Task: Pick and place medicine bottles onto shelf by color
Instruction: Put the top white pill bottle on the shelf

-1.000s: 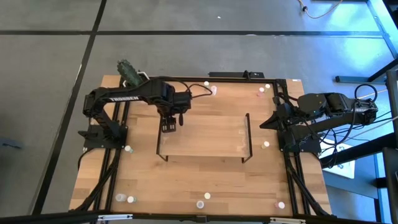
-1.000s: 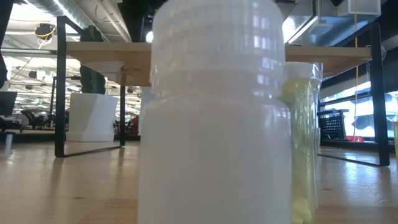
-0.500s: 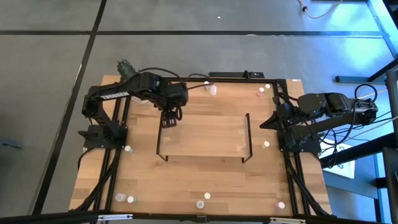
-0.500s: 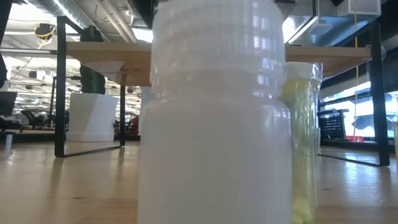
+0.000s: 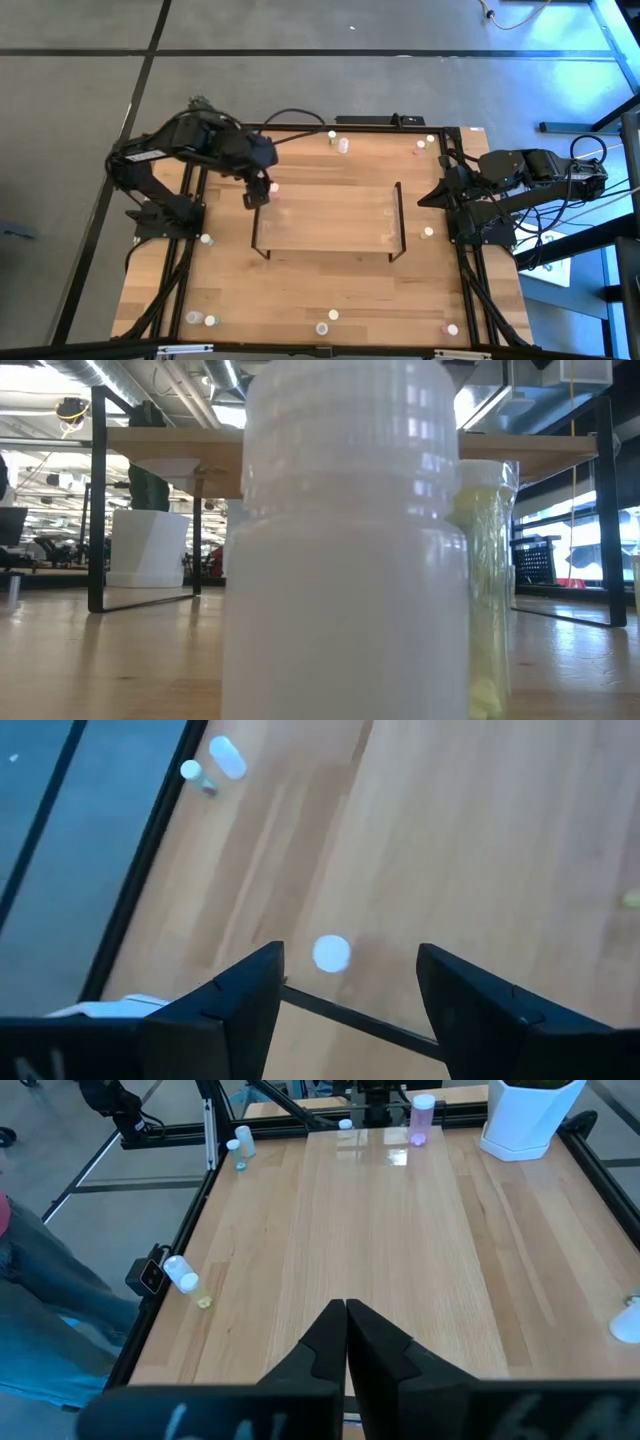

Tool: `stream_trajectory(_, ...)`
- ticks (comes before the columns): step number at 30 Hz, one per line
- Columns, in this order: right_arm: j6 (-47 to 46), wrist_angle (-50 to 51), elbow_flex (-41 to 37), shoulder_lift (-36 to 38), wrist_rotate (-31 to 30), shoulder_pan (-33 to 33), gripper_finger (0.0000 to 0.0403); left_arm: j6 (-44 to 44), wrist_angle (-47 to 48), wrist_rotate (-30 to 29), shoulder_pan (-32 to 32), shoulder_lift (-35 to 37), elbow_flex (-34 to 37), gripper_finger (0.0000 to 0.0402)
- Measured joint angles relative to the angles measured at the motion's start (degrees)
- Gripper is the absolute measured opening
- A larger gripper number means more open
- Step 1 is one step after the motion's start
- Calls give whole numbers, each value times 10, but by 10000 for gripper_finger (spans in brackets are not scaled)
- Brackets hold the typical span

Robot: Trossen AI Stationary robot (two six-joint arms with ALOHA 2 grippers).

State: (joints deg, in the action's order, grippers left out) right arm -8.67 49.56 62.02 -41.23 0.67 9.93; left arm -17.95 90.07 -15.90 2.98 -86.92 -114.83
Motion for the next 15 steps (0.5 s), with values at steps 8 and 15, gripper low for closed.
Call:
stream_trajectory(8, 0, 0, 0, 0, 0, 0, 14, -99, 0, -1, 54, 15, 0, 222)
stream_trajectory(15, 1, 0, 0, 0, 0, 0, 14, -203, -1, -1, 108, 18, 0, 222)
